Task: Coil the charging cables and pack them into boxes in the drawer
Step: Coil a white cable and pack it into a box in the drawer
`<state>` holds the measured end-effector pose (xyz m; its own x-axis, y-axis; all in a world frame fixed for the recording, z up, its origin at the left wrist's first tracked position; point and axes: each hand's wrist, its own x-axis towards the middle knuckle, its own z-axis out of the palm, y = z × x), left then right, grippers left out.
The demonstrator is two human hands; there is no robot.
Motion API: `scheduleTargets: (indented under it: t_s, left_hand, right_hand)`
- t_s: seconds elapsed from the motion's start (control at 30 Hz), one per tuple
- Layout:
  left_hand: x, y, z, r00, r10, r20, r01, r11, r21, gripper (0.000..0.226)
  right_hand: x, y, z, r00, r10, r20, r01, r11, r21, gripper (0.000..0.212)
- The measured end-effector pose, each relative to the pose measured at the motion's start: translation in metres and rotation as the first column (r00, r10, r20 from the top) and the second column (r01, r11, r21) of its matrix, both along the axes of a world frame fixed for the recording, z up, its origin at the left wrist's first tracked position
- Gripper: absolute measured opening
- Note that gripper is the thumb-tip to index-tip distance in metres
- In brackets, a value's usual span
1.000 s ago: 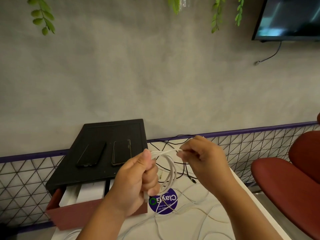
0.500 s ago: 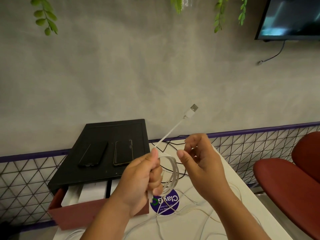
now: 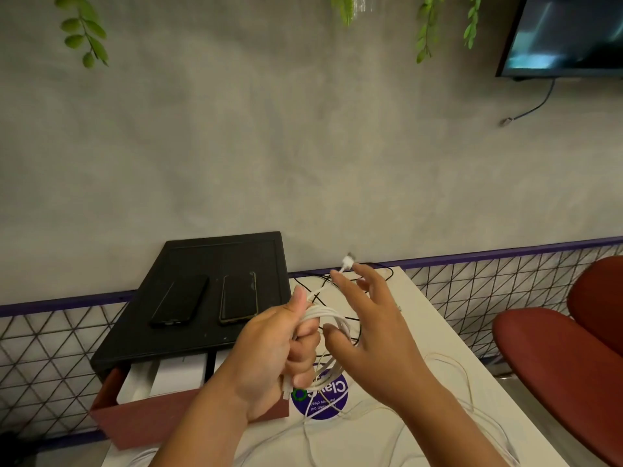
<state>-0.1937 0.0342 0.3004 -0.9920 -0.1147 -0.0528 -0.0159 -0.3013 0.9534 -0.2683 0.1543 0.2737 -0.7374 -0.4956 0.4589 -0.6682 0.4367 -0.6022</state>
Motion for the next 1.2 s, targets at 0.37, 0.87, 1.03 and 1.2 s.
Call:
scheduleTargets:
  t_s: [0.37,0.87,1.03,1.2]
  left_hand:
    - [-0.009,0.003,-0.013,0.996,0.077,-0.038,-0.082,0.988,-0.132,0.039]
    - [-0.015,0.007,-0.019,0.960,0.262,-0.100,-0.279,0.932,-0.232,0.038]
    - [-0.019,0.004,-0.026,0.957,0.259,-0.133,-0.285,0.926,-0.249,0.039]
    - [-0.017,0.003,-0.029,0.960,0.258,-0.113,-0.279,0.925,-0.257,0.041]
  right_hand:
    - [0.004,-0.012,-0.013,0.701,0.323,0.636,0.051,0.866,-0.497,0.010]
    - [-0.003,0.000,-0.018,0.186,0.825,0.534,0.133,0.517,-0.845,0.057]
    - [0.004,-0.001,-0.017,0.117,0.830,0.545,0.220,0.513,-0.829,0.038]
    - [0.011,0.001,-0.006,0.443,0.555,0.703,0.008,0.782,-0.623,0.024]
